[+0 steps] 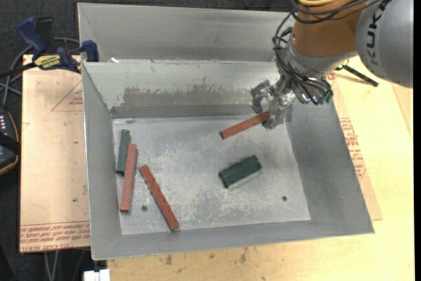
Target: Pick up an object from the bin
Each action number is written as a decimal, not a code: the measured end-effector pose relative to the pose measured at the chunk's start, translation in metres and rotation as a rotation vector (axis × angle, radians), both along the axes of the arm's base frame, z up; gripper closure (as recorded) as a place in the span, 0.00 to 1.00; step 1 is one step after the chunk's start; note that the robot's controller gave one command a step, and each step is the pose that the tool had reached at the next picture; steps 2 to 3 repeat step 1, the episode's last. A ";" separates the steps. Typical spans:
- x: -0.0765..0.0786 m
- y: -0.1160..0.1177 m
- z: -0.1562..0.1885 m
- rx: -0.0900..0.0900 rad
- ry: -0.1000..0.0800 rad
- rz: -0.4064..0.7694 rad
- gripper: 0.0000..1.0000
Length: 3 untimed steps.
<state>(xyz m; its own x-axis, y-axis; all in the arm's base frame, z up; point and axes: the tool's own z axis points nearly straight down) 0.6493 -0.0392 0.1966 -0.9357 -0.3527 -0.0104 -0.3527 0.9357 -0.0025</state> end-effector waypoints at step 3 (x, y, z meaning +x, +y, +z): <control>-0.016 0.016 0.101 -0.001 -0.003 0.034 1.00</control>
Offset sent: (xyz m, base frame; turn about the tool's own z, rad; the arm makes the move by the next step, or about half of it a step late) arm -0.0183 0.0155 0.0957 -0.0355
